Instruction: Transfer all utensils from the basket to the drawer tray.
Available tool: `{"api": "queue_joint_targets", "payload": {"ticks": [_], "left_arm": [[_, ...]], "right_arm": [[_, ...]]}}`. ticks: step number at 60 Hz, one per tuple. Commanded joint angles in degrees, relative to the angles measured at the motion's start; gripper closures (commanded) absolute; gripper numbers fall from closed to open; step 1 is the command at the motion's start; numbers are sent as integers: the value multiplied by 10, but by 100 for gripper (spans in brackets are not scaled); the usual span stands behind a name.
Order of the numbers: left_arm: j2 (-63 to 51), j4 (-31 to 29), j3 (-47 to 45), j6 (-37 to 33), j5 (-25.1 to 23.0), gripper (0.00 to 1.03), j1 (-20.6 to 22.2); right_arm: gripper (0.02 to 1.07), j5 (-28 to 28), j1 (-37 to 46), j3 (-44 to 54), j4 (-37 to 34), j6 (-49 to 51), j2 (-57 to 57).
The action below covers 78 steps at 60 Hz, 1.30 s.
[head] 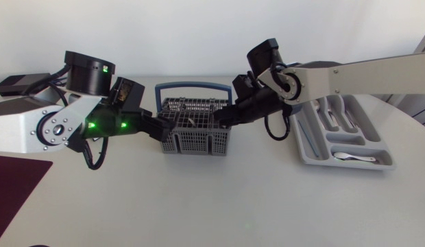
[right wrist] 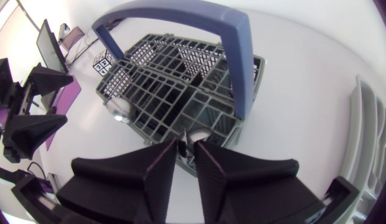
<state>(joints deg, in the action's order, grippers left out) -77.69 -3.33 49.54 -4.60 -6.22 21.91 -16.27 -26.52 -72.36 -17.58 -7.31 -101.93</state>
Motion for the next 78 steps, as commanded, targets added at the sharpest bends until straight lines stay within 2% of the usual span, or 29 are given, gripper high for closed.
{"api": "queue_joint_targets", "payload": {"ticks": [1,20,39,57,78], "left_arm": [[-10,7,-15,-8,-5,6,5],[-10,8,-17,-9,-5,6,6],[-11,13,-21,-9,-5,6,9],[-12,15,-23,-10,-5,6,10],[-18,17,-23,-10,-5,6,15]], "right_arm": [[90,4,0,-9,8,-6,-17],[98,5,2,-6,19,-9,-17],[100,3,-2,-1,17,-7,16],[99,-1,-2,-15,-17,-7,45],[99,-48,4,-31,-47,-15,62]]}}
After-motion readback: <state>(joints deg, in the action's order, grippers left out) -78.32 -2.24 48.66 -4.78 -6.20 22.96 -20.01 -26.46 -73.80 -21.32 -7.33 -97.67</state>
